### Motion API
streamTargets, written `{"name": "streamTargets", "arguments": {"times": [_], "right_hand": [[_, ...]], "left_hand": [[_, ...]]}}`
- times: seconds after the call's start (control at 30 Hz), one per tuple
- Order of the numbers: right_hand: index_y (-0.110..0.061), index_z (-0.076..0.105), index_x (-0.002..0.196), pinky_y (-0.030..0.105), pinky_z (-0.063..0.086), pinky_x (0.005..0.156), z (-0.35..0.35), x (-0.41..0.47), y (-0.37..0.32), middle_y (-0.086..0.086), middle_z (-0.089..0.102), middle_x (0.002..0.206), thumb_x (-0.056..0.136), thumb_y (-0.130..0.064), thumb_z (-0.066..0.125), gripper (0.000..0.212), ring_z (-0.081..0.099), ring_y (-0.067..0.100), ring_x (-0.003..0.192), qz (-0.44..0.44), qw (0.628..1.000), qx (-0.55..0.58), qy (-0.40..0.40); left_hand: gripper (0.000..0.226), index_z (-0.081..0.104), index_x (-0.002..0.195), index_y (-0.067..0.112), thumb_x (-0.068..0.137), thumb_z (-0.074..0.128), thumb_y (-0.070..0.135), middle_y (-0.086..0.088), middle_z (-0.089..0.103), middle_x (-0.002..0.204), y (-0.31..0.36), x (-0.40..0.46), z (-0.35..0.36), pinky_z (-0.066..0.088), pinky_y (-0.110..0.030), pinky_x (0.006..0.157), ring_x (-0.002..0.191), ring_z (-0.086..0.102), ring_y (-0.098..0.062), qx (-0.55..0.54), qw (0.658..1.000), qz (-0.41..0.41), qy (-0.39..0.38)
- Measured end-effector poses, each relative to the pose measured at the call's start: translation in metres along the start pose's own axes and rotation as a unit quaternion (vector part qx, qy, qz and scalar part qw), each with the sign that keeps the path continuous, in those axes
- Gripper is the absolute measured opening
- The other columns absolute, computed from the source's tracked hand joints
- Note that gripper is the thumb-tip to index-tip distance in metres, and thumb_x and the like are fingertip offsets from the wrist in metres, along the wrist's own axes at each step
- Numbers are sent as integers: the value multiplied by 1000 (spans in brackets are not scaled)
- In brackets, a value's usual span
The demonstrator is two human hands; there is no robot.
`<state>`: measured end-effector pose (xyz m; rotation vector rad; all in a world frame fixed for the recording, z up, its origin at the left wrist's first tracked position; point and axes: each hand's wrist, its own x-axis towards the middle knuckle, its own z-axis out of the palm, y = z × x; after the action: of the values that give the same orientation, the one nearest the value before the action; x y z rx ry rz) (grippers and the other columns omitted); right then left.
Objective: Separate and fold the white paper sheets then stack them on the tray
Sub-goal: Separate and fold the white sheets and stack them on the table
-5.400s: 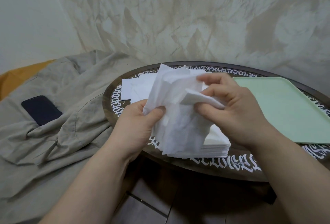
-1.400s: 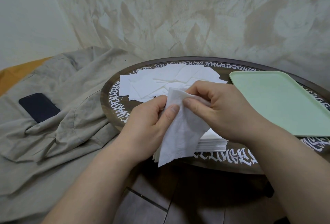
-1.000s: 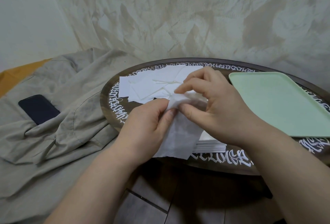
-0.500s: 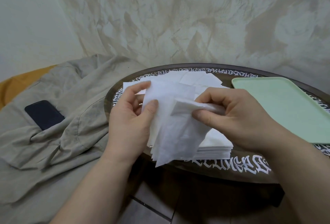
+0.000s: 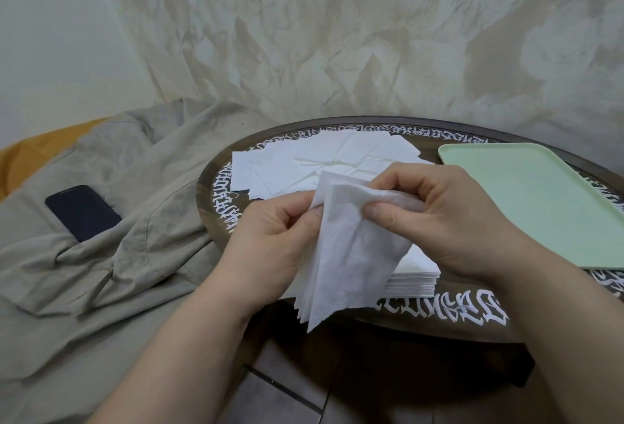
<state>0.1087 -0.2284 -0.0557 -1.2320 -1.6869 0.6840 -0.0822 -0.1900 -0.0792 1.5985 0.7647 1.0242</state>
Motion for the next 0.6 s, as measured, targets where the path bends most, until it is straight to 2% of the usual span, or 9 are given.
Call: {"name": "streamTargets", "arguments": {"times": [0.1, 0.2, 0.3, 0.47, 0.57, 0.6], "right_hand": [[-23, 68, 79, 16, 42, 66, 0, 1, 1, -12, 65, 72, 75, -27, 67, 7, 57, 2, 71, 2, 1000, 17, 1], [-23, 68, 81, 19, 42, 67, 1, 2, 4, -11, 66, 73, 75, -29, 67, 9, 58, 3, 73, 5, 1000, 12, 14], [-24, 69, 79, 20, 43, 67, 1, 2, 6, -10, 67, 75, 74, -29, 67, 8, 58, 3, 73, 8, 1000, 12, 25], [-24, 69, 75, 15, 42, 64, 2, 3, 6, -14, 66, 73, 78, -26, 70, 3, 58, 1, 70, 12, 1000, 3, 29], [-25, 69, 74, 15, 41, 64, 2, 3, 7, -14, 66, 73, 84, -15, 73, 15, 58, 0, 70, 14, 999, -13, 35], [-25, 68, 73, 14, 41, 64, 1, 3, 6, -15, 65, 72, 84, -13, 72, 17, 57, -1, 69, 15, 999, -16, 38]], "left_hand": [[27, 77, 102, 16, 84, 60, 28, -3, 77, 98, 0, 0, 1, 57, -25, 81, 93, 71, -12, -18, 1000, -18, -11], [22, 77, 105, 18, 91, 64, 28, -3, 76, 103, -2, 0, 2, 56, -33, 90, 102, 70, -19, -23, 999, -26, -29], [24, 76, 107, 22, 89, 62, 30, -3, 76, 105, -3, -1, 3, 56, -33, 92, 105, 70, -20, -25, 999, -30, -37], [24, 78, 99, 21, 85, 61, 30, -3, 77, 100, -2, -1, 5, 57, -30, 84, 97, 71, -16, -23, 999, -23, -23], [18, 79, 98, 23, 91, 63, 26, -2, 77, 95, -2, 0, 4, 56, -25, 74, 90, 72, -14, -25, 998, -40, -37], [17, 79, 99, 20, 93, 63, 21, -7, 76, 96, -2, 1, 3, 56, -29, 76, 92, 71, -18, -34, 997, -46, -47]]}}
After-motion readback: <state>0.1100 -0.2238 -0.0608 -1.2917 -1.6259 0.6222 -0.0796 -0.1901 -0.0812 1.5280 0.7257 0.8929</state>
